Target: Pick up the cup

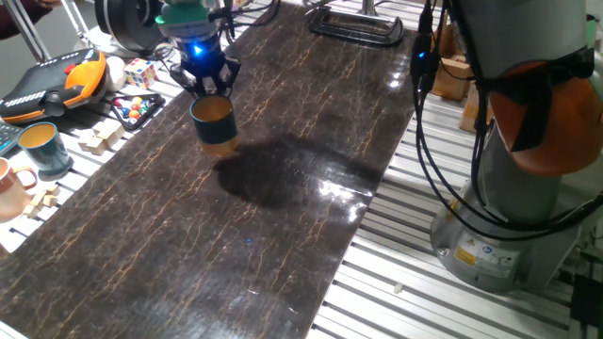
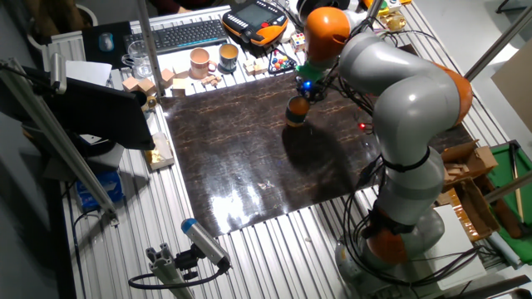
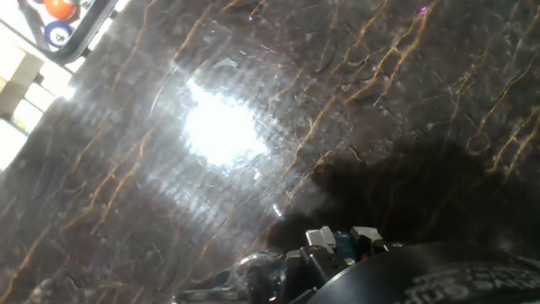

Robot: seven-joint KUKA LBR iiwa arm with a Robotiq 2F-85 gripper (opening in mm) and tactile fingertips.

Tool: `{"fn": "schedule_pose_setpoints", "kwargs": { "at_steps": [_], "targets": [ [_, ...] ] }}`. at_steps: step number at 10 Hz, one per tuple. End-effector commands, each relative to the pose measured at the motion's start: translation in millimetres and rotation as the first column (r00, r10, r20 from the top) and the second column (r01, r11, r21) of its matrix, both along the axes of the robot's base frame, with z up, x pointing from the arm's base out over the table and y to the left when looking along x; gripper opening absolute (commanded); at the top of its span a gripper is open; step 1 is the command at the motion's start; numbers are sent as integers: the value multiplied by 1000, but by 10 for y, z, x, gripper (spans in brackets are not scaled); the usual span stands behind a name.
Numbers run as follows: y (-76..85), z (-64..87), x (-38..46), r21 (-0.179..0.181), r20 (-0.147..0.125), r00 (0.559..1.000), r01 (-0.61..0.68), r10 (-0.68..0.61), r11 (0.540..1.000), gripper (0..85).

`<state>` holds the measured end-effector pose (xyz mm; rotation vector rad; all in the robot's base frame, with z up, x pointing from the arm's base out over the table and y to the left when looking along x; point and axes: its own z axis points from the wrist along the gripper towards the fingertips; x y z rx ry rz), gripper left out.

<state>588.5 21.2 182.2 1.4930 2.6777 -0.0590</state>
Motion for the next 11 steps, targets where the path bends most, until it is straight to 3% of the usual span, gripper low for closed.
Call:
{"fn": "schedule_pose_setpoints", "kwargs": {
  "at_steps": [1,3,4,7,10,11],
  "targets": [
    [1,0,1,5,9,996,94,-94,996,10],
    [1,0,1,65,-21,960,280,-279,958,10],
    [1,0,1,62,-26,944,331,-330,942,10],
    [-16,69,-23,11,2,897,441,-441,897,10],
    [-190,293,-32,45,-38,871,491,-490,870,10],
    [-236,340,-56,56,-34,855,519,-517,853,10]
  ]
}}
